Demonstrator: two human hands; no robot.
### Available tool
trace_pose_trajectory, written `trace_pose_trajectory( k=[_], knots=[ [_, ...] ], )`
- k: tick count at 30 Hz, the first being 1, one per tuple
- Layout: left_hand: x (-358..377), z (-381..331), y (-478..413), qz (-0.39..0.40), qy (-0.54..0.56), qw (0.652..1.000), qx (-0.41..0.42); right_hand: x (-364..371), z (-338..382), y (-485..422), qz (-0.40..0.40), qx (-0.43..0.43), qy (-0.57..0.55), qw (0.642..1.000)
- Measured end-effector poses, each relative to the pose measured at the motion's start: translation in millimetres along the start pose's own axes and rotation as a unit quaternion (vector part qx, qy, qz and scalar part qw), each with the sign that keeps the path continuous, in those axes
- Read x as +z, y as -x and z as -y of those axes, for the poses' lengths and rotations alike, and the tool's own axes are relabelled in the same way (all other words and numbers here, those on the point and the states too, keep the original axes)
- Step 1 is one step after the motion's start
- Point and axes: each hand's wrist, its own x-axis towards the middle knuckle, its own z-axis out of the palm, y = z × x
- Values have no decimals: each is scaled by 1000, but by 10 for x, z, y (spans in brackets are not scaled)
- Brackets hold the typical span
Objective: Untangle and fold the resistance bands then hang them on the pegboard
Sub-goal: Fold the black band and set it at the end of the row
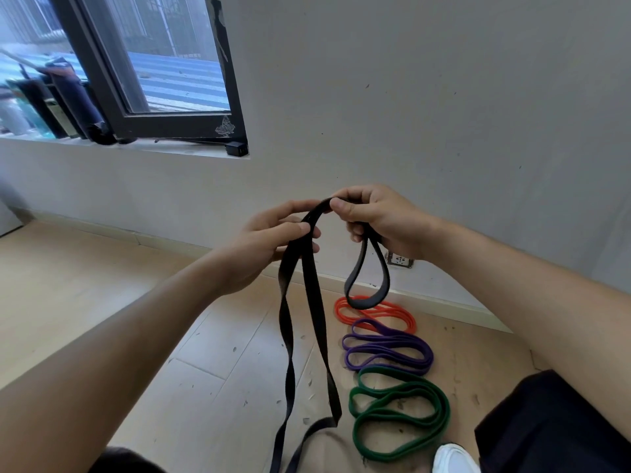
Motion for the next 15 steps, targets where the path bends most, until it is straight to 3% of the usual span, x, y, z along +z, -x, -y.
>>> trace_pose_trajectory(
  k=[8,11,15],
  knots=[
    [4,-18,0,-30,80,996,5,-50,24,51,26,-1,-1,1000],
    [-5,-22,10,-38,44,998,9,-93,53,89,45,-4,136,990],
    [43,-10,28,-16,-14,1000,14,-59,91,134,87,17,308,947]
  ],
)
